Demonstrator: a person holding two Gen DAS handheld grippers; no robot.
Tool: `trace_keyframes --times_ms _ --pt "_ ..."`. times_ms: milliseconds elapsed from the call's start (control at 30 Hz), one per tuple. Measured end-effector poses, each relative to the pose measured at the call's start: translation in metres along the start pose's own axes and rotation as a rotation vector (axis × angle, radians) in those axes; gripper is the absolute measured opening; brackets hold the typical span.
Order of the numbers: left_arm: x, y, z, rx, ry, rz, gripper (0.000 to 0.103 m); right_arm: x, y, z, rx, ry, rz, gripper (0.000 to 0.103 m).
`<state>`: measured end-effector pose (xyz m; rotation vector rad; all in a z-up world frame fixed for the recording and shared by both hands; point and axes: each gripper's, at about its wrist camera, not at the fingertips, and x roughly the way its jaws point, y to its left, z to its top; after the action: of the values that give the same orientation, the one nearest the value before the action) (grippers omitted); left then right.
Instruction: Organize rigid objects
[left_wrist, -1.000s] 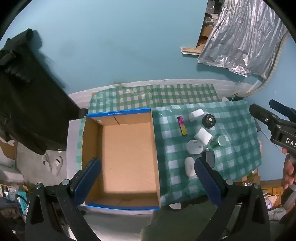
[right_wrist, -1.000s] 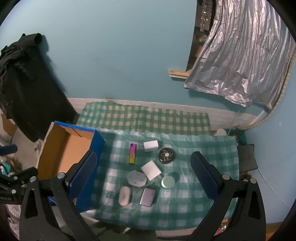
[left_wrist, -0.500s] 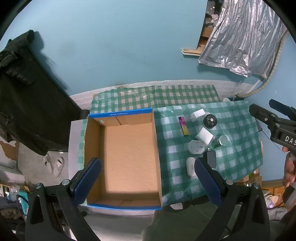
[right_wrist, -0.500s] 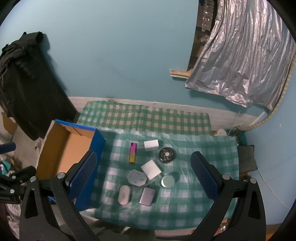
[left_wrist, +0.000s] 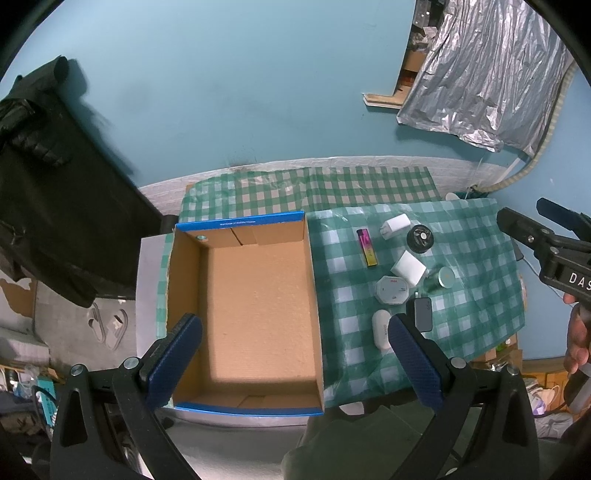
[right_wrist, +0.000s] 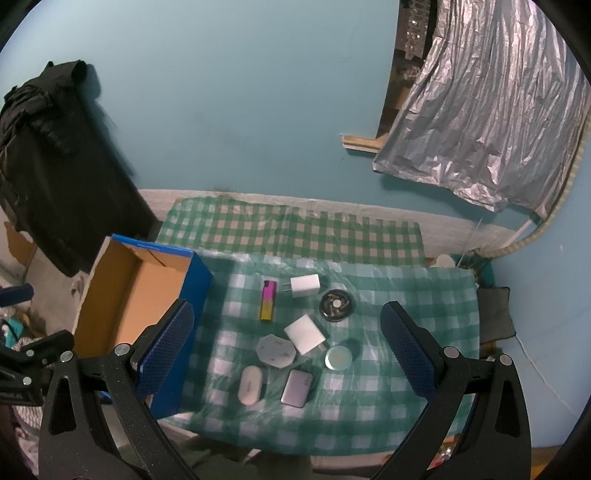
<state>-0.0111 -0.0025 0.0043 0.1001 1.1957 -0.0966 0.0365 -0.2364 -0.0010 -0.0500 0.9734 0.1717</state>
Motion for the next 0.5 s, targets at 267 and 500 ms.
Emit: trace_keyframes --times_ms 267,500 --pt "0.0019 -0.0024 -0.0032 0.005 0.0 0.001 0.101 0.0046 0.0016 -0.001 0.001 0.012 0.003 0.101" --pt "0.0026 -0.0031 -0.0043 0.005 0.001 0.003 0.101 0.0075 0.0033 -0.0009 -0.003 0.013 0.008 0.101"
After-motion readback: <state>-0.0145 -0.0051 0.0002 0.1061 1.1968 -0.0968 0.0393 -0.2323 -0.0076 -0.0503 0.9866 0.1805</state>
